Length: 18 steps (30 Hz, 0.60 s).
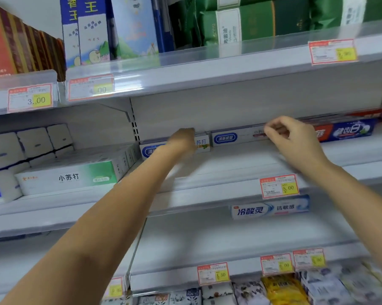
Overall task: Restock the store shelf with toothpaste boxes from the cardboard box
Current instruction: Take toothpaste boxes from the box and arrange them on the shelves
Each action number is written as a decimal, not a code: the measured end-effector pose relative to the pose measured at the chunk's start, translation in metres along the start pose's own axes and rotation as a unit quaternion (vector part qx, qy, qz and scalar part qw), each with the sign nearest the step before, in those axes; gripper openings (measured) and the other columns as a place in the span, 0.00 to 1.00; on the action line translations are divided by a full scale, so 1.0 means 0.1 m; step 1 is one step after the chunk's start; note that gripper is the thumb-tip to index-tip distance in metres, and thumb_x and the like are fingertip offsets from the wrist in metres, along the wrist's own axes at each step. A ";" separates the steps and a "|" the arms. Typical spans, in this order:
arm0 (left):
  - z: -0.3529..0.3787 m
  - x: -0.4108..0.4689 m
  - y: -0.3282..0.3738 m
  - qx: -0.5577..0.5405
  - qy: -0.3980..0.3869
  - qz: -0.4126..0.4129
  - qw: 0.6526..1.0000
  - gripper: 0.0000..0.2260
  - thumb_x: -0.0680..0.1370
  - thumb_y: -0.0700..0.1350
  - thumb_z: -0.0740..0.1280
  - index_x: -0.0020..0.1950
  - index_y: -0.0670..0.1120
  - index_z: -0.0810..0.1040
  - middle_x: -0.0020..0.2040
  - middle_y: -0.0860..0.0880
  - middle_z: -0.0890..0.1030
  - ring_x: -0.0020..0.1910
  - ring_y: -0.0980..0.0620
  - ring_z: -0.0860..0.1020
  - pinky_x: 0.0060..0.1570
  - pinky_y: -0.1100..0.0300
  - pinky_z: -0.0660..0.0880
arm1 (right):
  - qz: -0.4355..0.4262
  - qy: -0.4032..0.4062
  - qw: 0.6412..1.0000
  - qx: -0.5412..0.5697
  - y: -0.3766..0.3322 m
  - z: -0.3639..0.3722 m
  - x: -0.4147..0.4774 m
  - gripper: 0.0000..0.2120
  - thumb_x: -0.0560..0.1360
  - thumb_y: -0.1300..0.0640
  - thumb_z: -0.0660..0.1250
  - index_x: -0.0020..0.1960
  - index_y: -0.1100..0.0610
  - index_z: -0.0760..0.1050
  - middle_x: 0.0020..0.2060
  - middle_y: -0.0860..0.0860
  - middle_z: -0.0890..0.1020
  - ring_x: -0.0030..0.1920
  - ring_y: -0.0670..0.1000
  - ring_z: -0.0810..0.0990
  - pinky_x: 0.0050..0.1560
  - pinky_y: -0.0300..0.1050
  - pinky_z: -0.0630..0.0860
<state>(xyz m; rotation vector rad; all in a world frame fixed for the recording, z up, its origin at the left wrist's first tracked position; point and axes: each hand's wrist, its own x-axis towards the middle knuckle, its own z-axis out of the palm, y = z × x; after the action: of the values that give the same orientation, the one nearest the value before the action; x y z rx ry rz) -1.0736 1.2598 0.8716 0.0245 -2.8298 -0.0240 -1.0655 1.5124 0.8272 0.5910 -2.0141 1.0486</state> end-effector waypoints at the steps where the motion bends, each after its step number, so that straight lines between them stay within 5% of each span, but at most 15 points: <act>1: -0.03 -0.16 0.15 -0.033 0.046 0.045 0.997 0.18 0.79 0.42 0.63 0.68 0.40 0.69 0.64 0.41 0.75 0.62 0.43 0.74 0.59 0.54 0.72 | -0.019 0.029 0.999 0.013 -0.06 -0.05 -0.09 0.07 0.77 0.56 0.66 0.48 0.59 0.79 0.43 0.52 0.82 0.43 0.49 0.78 0.44 0.38 0.73; 4: 0.11 -0.85 0.58 -0.194 0.180 0.211 0.941 0.11 0.79 0.48 0.63 0.51 0.42 0.80 0.47 0.46 0.83 0.47 0.47 0.80 0.49 0.56 0.75 | -0.041 0.072 0.996 0.028 -0.14 -0.17 -0.46 0.16 0.77 0.52 0.65 0.35 0.61 0.74 0.30 0.54 0.77 0.32 0.50 0.73 0.36 0.40 0.69; 7: 0.51 -1.53 0.86 -0.293 0.184 0.307 0.887 0.14 0.79 0.51 0.60 0.38 0.46 0.77 0.37 0.51 0.79 0.37 0.55 0.76 0.40 0.64 0.71 | -0.028 0.063 0.997 0.044 -0.10 -0.26 -1.01 0.26 0.77 0.50 0.63 0.25 0.59 0.62 0.20 0.51 0.61 0.23 0.48 0.60 0.28 0.44 0.61; 14: 2.33 -2.29 1.18 -0.390 -0.047 0.249 0.885 0.15 0.78 0.54 0.61 0.32 0.53 0.66 0.32 0.56 0.71 0.33 0.57 0.73 0.36 0.59 0.69 | 0.145 -0.083 0.985 -0.045 0.79 -0.32 -2.65 0.25 0.76 0.43 0.60 0.26 0.53 0.57 0.21 0.49 0.57 0.22 0.48 0.59 0.27 0.43 0.57; 18: 3.33 -2.64 1.30 -0.387 -0.217 0.182 0.878 0.21 0.73 0.62 0.60 0.35 0.44 0.74 0.45 0.48 0.77 0.46 0.51 0.77 0.48 0.55 0.73 | 0.342 -0.208 0.908 -0.127 1.42 -0.27 -3.81 0.21 0.74 0.40 0.61 0.30 0.54 0.68 0.24 0.53 0.73 0.28 0.54 0.73 0.32 0.48 0.68</act>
<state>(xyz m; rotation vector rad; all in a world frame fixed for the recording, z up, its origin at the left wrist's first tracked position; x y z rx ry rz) -0.9261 1.3991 0.4758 -0.7728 -2.9634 -1.1964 -0.9257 1.6315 0.4637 -0.0698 -2.7911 1.0730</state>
